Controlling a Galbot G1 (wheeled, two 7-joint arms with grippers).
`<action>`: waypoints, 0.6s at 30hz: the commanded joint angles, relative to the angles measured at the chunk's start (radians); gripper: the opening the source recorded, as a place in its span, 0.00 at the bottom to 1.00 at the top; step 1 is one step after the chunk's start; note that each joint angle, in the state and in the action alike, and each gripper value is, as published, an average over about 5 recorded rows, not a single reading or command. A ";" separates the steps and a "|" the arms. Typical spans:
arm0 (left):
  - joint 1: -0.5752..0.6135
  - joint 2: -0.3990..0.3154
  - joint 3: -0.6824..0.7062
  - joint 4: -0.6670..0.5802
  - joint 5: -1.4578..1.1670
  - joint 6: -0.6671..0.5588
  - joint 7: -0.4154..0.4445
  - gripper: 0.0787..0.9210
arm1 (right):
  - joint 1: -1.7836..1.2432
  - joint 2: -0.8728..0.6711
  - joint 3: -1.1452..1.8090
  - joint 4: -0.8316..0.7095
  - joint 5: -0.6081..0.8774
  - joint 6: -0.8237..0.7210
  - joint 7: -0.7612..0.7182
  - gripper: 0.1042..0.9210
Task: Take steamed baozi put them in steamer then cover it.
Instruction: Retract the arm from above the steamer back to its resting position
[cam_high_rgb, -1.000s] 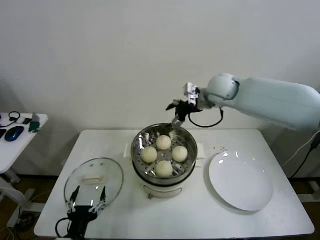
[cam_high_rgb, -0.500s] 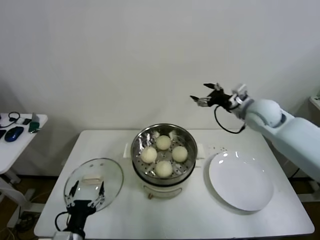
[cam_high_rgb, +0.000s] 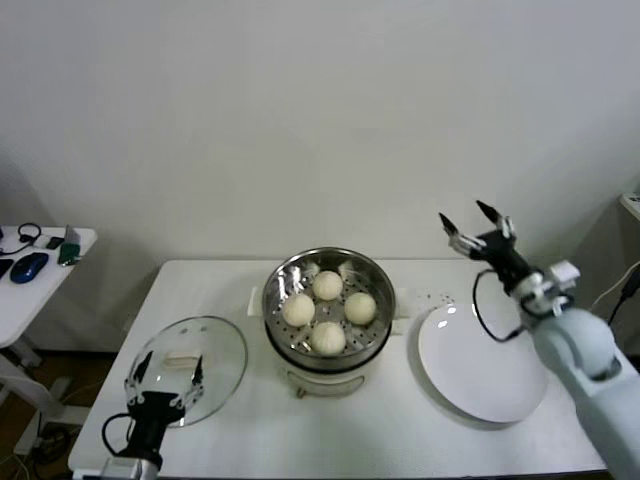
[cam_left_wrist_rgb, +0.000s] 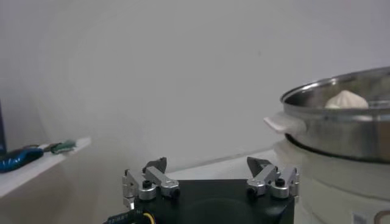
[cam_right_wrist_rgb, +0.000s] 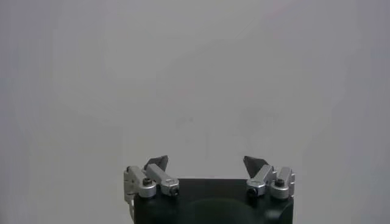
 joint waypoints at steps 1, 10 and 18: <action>0.000 0.072 -0.021 0.049 0.142 -0.073 -0.026 0.88 | -0.607 0.307 0.328 0.050 -0.147 0.354 -0.026 0.88; 0.028 0.139 -0.117 0.020 0.537 -0.055 -0.177 0.88 | -0.653 0.357 0.259 0.003 -0.146 0.455 -0.012 0.88; -0.062 0.136 -0.095 0.213 1.205 0.077 -0.369 0.88 | -0.637 0.399 0.174 -0.058 -0.206 0.465 0.032 0.88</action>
